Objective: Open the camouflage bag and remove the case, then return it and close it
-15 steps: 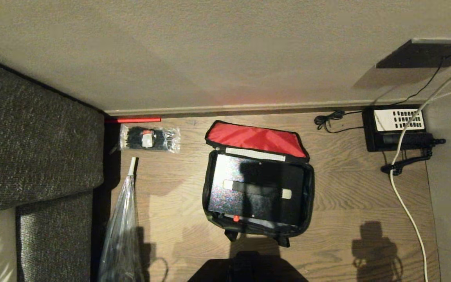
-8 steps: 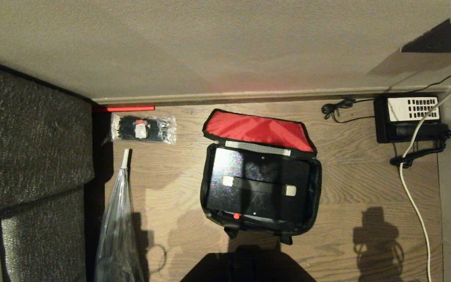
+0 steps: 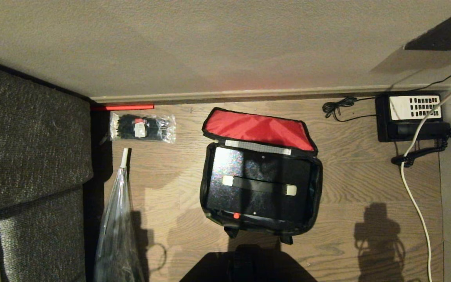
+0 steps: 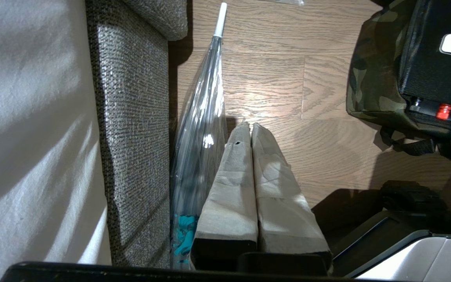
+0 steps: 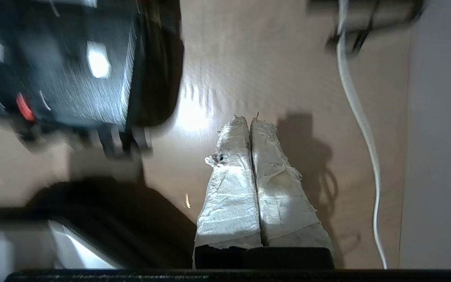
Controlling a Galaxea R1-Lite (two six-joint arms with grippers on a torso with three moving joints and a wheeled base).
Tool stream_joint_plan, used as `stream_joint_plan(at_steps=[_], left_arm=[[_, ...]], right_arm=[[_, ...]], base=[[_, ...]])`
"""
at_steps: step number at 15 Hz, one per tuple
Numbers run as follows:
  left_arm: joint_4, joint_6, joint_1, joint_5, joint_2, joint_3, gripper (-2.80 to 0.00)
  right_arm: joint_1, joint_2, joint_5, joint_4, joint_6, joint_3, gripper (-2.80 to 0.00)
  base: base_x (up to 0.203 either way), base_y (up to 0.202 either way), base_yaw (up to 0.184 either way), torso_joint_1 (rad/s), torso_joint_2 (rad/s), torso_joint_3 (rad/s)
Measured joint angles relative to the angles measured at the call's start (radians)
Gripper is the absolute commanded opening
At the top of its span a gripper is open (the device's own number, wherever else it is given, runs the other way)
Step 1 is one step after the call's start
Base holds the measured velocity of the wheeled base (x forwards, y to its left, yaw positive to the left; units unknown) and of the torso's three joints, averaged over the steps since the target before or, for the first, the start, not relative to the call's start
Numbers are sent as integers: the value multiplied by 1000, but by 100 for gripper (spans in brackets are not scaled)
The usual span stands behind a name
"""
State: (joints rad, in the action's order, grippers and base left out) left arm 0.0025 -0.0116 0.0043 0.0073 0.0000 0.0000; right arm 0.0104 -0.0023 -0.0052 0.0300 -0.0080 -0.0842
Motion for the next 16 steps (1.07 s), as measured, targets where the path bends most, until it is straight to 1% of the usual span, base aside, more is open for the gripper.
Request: stream_joint_plan(at_steps=[2, 4, 5, 6, 7, 8, 10, 12, 14, 15, 16], left_arm=[[1, 0, 0, 0, 0, 0, -280], [1, 0, 0, 0, 0, 0, -280], [1, 0, 0, 0, 0, 0, -280], [1, 0, 0, 0, 0, 0, -280], [1, 0, 0, 0, 0, 0, -280], [1, 0, 0, 0, 0, 0, -280], [1, 0, 0, 0, 0, 0, -280], [1, 0, 0, 0, 0, 0, -280], [1, 0, 0, 0, 0, 0, -280], [1, 0, 0, 0, 0, 0, -280], [0, 0, 0, 0, 0, 0, -280]], right_arm=[[0, 0, 23, 133, 30, -192, -280], [0, 2, 88, 344, 62, -427, -280], [0, 14, 123, 459, 80, -523, -280], [0, 43, 149, 570, 109, -603, -280], [3, 95, 169, 648, 149, -671, -280], [10, 170, 182, 686, 194, -723, -280], [26, 399, 207, 667, 281, -788, -280], [39, 663, 226, 562, 354, -785, -280], [50, 929, 249, 360, 406, -730, -280], [53, 1066, 259, 226, 432, -693, -280], [57, 1195, 268, 84, 465, -656, 0]], base=[[0, 0, 0, 0, 0, 0], [0, 0, 0, 0, 0, 0], [0, 0, 0, 0, 0, 0], [0, 0, 0, 0, 0, 0], [0, 0, 0, 0, 0, 0], [0, 0, 0, 0, 0, 0], [0, 0, 0, 0, 0, 0], [0, 0, 0, 0, 0, 0], [0, 0, 0, 0, 0, 0], [0, 0, 0, 0, 0, 0], [0, 0, 0, 0, 0, 0]])
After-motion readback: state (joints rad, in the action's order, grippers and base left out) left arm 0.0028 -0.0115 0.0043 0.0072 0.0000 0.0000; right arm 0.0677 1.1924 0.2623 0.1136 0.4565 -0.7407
